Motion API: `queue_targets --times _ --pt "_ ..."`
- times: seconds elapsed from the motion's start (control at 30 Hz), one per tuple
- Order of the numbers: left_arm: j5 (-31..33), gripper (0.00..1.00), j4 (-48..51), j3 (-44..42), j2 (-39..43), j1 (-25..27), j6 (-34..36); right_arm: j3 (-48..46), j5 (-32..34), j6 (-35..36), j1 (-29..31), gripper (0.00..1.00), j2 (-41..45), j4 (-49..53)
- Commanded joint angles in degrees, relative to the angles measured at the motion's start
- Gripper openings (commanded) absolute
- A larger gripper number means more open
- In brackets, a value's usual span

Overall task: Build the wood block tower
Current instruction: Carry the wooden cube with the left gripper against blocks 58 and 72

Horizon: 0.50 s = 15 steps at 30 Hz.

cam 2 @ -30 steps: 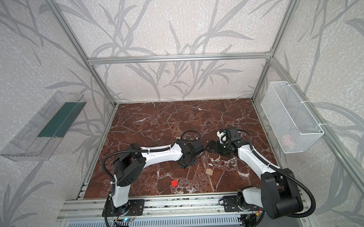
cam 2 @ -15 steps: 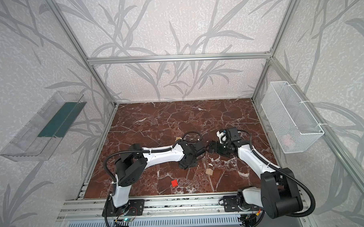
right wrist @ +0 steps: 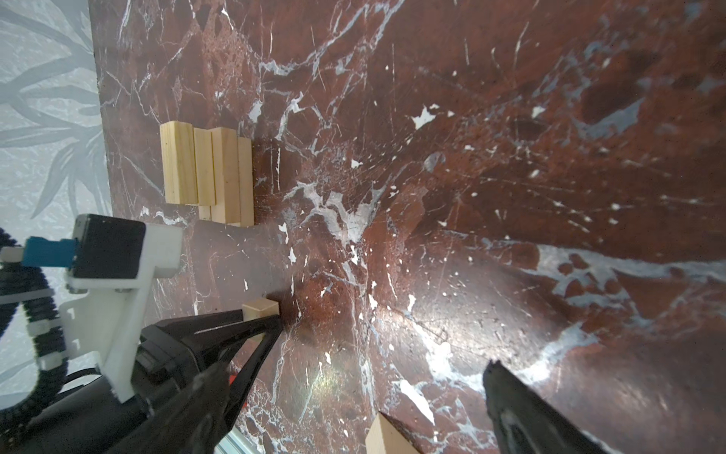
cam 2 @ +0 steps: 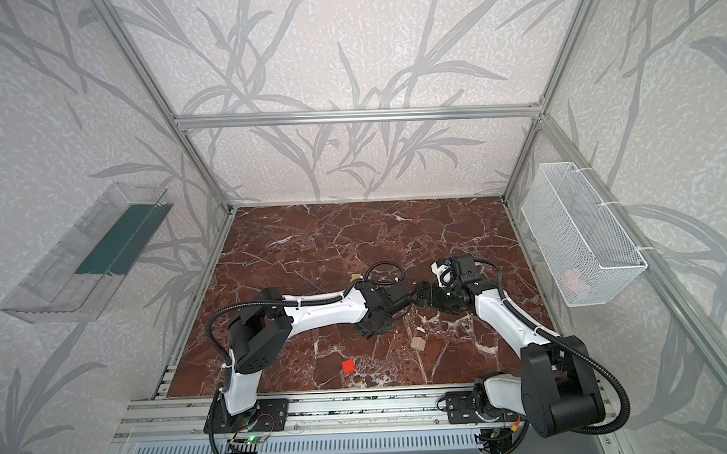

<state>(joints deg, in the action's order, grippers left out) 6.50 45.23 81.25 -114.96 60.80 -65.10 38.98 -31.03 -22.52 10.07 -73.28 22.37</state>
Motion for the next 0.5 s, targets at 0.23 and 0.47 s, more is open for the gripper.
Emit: queue_targets --times 0.23,0.47 --pt "3.8 0.23 8.2 -0.8 11.7 -0.9 9.7 4.3 -0.1 2.5 4.4 0.99 1.7 5.6" --pt "1.5 0.22 12.2 2.6 15.5 -5.4 16.3 5.3 2.2 1.2 9.3 0.99 1.6 5.5"
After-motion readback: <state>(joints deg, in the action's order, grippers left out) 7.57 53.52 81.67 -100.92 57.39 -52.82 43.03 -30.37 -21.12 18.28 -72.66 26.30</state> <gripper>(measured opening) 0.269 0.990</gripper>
